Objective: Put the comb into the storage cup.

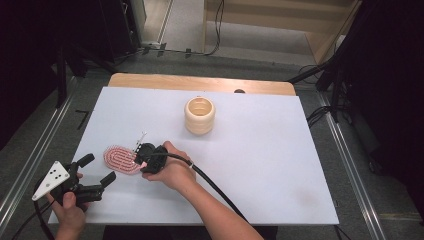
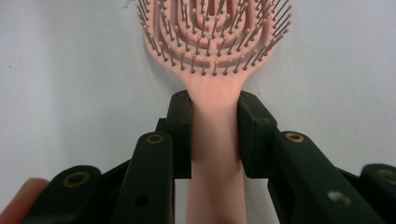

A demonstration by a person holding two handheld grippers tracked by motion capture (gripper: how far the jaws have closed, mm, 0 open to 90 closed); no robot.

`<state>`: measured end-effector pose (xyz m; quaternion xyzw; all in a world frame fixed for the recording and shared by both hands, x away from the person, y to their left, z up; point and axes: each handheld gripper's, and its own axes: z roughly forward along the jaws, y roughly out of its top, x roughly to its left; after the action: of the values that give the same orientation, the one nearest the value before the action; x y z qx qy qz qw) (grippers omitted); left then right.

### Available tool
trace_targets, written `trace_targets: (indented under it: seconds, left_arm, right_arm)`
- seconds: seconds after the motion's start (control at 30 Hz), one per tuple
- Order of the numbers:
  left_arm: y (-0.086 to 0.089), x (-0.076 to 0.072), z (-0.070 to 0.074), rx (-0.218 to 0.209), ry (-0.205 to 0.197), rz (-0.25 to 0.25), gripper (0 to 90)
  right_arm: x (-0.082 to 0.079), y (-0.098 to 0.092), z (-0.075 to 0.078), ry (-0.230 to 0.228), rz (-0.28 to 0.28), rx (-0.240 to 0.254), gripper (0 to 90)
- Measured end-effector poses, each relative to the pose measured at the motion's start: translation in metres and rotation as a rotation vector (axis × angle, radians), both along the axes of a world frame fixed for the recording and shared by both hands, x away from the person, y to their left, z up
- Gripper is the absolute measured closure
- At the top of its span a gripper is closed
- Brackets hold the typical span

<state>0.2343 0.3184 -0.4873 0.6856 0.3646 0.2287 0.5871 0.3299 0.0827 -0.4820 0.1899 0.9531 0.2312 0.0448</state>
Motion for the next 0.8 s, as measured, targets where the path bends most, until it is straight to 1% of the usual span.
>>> trace_targets:
  seconds: [0.07,0.1,0.23,0.27,0.3,0.37,0.4,0.43,0.47,0.5,0.57,0.63,0.7,0.73,0.8]
  left_arm:
    - [0.000,0.000,0.000,0.000,0.000,-0.001,0.0]
    - [0.000,0.000,0.000,-0.001,0.001,-0.001,0.0]
    - [0.001,0.000,0.000,-0.003,0.001,-0.001,0.0]
    - [0.001,0.000,0.000,-0.002,0.001,-0.001,0.0]
    - [0.001,0.000,0.000,-0.004,0.001,-0.001,0.0]
    - [0.001,0.000,0.000,-0.003,0.000,-0.001,0.0]
    - [0.001,0.000,0.000,-0.002,0.000,-0.001,0.0]
    - [0.001,0.000,0.000,-0.003,0.000,0.000,0.0]
    - [0.001,0.000,0.000,-0.003,0.000,0.000,0.0]
    - [0.001,0.000,0.000,-0.003,0.001,0.000,0.0]
    - [0.001,0.000,0.000,-0.003,0.000,0.001,0.0]
    - [0.001,0.000,0.000,-0.002,0.000,0.002,0.0]
    - [0.001,0.000,0.000,-0.002,0.000,0.003,0.0]
    - [0.001,0.000,0.000,-0.002,0.000,0.002,0.0]
    - [0.001,0.000,0.000,-0.002,-0.001,0.003,0.0]
  right_arm:
    - [0.002,-0.003,-0.001,0.002,0.005,0.026,67.5]
    - [0.002,-0.004,-0.001,0.011,0.006,0.027,67.5]
    - [0.003,-0.008,-0.002,0.027,0.005,0.059,67.6]
    - [0.004,-0.009,-0.002,0.021,0.014,0.058,67.6]
    - [0.004,-0.009,-0.002,0.017,0.020,0.072,67.6]
    - [0.004,-0.011,-0.002,0.018,0.016,0.086,67.6]
    - [0.003,-0.012,-0.001,0.025,0.009,0.083,67.6]
    - [0.003,-0.012,-0.001,0.015,0.012,0.100,67.6]
    - [0.004,-0.013,-0.001,0.001,0.023,0.102,67.6]
    - [0.002,-0.015,0.001,0.009,0.002,0.113,67.6]
    - [0.003,-0.017,0.002,0.000,0.004,0.118,67.6]
    - [0.003,-0.020,0.006,-0.009,-0.002,0.147,67.6]
    - [0.003,-0.021,0.007,-0.012,-0.010,0.151,67.6]
    - [0.004,-0.022,0.008,-0.019,-0.004,0.157,67.6]
    - [0.004,-0.025,0.010,-0.031,-0.002,0.175,67.6]
